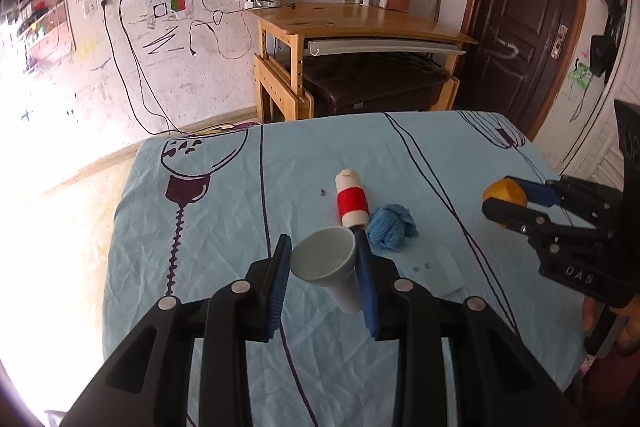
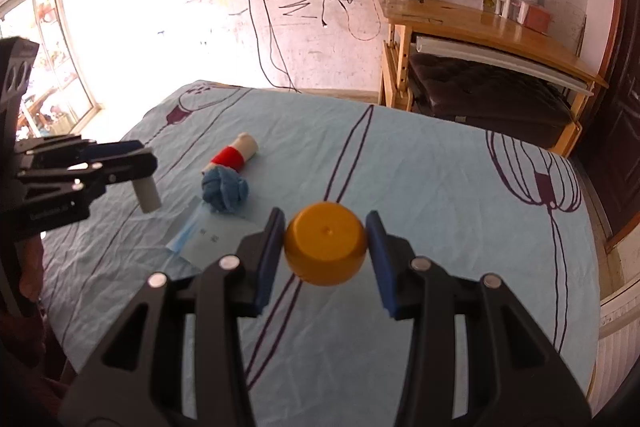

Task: Collect trash
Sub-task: 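Carry the white paper cup and the orange cup toward the orange bin, then open both grippers over the orange bin to drop the cups, then move both tools back over the bed toward the remaining trash, then grasp the blue cloth with the right gripper while the left grasps the red-and-white roll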

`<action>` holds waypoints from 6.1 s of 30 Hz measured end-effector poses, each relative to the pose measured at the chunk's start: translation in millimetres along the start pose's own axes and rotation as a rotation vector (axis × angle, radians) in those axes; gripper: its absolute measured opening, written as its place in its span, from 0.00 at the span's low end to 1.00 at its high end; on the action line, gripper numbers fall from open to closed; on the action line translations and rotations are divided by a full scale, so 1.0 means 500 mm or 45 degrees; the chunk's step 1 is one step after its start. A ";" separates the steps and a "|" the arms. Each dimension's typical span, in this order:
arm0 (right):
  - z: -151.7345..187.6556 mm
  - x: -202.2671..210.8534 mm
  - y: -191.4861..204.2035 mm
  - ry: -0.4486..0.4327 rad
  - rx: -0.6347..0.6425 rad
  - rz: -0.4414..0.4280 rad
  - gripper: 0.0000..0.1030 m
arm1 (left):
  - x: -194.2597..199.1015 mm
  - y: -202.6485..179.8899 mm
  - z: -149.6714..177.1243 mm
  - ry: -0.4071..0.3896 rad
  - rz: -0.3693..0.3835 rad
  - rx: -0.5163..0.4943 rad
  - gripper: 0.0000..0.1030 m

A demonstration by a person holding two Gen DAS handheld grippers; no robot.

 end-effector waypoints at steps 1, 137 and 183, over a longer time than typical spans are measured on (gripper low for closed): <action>0.001 0.002 -0.002 -0.003 -0.003 0.000 0.39 | 0.004 -0.004 0.003 -0.005 -0.012 -0.009 0.26; 0.213 0.223 -0.409 -0.208 -0.412 0.160 0.64 | -0.009 -0.530 -0.106 0.019 0.348 -0.184 0.60; -0.051 -0.067 0.105 0.088 0.212 -0.052 0.65 | -0.159 0.032 -0.147 0.132 -0.096 0.006 0.65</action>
Point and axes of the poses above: each gripper's, at about its wrist camera, not at the fingertips, and x roughly against the way its jaws point, y to its left, z to its underside, the point moved 5 cm from there along -x, roughly the way its jaws point, and after that the axes turned 3 degrees about y, right-handed, at the moved point
